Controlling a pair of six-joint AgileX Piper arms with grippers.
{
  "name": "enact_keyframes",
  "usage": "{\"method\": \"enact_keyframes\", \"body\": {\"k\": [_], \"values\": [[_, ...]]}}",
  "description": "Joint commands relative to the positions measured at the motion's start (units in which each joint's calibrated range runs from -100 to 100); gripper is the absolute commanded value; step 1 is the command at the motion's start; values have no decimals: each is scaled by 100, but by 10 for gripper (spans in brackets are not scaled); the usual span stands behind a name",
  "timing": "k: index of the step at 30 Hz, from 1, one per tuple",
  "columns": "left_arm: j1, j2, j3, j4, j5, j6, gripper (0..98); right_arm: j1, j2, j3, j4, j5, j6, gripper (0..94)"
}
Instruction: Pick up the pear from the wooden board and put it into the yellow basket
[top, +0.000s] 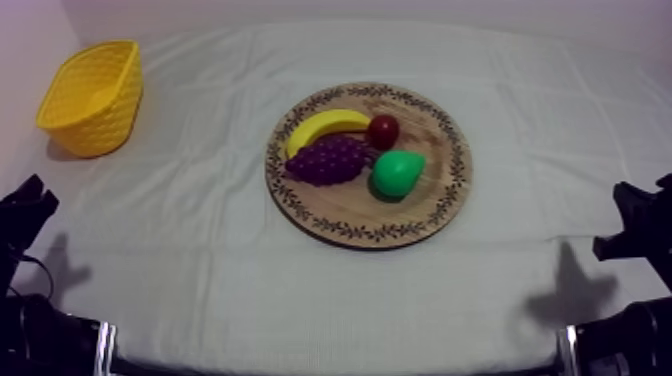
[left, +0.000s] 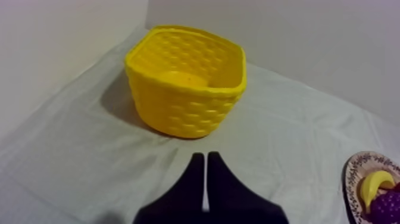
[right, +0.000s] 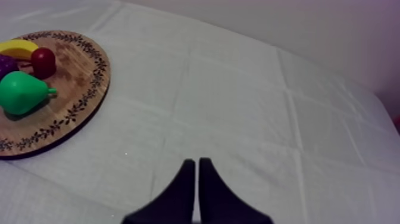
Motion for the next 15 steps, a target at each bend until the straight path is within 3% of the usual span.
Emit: {"method": "enact_keyframes", "body": {"k": [1, 15], "values": [[26, -2, 1, -5, -1, -20, 0, 1, -1, -1, 0, 0, 2, 3], [90, -2, 1, 45, -253, -460, 0, 1, -1, -1, 0, 0, 0, 3]]}}
